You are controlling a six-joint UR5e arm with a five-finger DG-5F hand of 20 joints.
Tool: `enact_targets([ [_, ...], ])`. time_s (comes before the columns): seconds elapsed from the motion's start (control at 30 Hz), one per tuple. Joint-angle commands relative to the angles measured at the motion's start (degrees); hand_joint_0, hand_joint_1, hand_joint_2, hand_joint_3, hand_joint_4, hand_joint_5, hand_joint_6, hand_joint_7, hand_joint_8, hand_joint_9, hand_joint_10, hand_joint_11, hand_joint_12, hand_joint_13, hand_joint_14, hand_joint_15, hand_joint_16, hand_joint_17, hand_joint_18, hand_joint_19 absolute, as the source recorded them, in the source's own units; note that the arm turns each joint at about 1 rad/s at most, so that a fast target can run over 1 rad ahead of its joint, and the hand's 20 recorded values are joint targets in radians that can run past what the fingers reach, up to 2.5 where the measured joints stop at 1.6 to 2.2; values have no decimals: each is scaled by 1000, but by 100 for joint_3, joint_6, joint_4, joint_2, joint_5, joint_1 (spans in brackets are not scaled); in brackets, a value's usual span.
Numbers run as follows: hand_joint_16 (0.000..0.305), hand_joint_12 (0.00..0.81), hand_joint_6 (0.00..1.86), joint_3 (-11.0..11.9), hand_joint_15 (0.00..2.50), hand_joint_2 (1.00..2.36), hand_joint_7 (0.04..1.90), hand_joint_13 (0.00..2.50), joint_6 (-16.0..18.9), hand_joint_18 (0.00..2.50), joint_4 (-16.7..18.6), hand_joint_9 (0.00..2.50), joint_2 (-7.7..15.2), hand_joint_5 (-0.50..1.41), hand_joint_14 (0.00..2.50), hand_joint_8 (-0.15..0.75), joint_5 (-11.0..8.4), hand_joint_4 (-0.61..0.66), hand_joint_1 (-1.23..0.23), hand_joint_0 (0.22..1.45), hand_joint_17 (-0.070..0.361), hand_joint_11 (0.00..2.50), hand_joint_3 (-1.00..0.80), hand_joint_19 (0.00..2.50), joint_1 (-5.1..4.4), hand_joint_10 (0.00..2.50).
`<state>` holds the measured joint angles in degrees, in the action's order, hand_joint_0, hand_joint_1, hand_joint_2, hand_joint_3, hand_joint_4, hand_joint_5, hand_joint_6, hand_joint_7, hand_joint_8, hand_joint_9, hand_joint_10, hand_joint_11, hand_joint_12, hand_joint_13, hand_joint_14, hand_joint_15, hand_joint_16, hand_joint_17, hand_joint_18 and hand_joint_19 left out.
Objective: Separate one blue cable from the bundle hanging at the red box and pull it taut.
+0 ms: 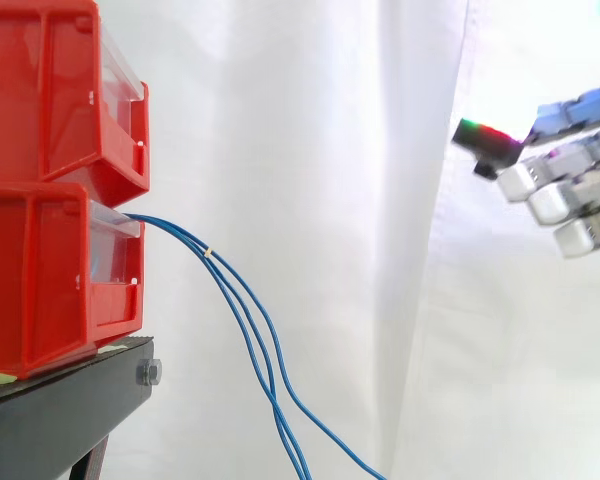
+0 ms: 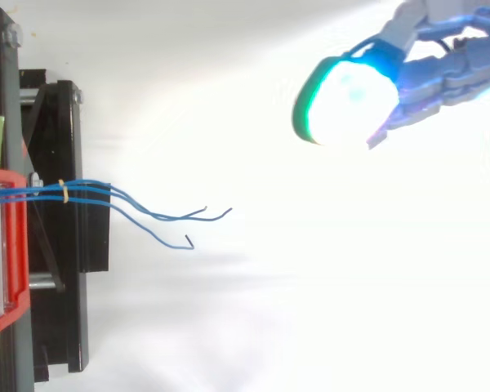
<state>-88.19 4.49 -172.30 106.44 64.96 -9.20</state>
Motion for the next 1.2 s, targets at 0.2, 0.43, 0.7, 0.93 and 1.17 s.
enact_targets([
  [0.2,38,339,503,3,313,1000,895,632,-142,523,1049,558,703,-203,12,255,-423,187,-591,526,86,344,-500,267,-12,10],
  [0.43,37,328,503,3,320,1000,898,641,-722,528,1726,584,931,-201,13,255,-651,193,-606,529,82,345,-500,281,-21,10],
  [0.7,36,327,503,135,323,1000,903,653,-836,541,2051,594,1379,-199,12,256,-739,195,-606,530,81,369,-500,282,-56,11],
  [0.93,36,328,503,293,323,1000,903,661,-986,543,2113,597,1582,-197,14,255,-959,198,-604,530,81,371,-500,281,-109,11],
  [1.17,36,328,503,416,330,1000,906,668,-1109,547,2113,600,1837,-196,12,256,-968,199,-604,530,80,371,-500,286,-153,11],
])
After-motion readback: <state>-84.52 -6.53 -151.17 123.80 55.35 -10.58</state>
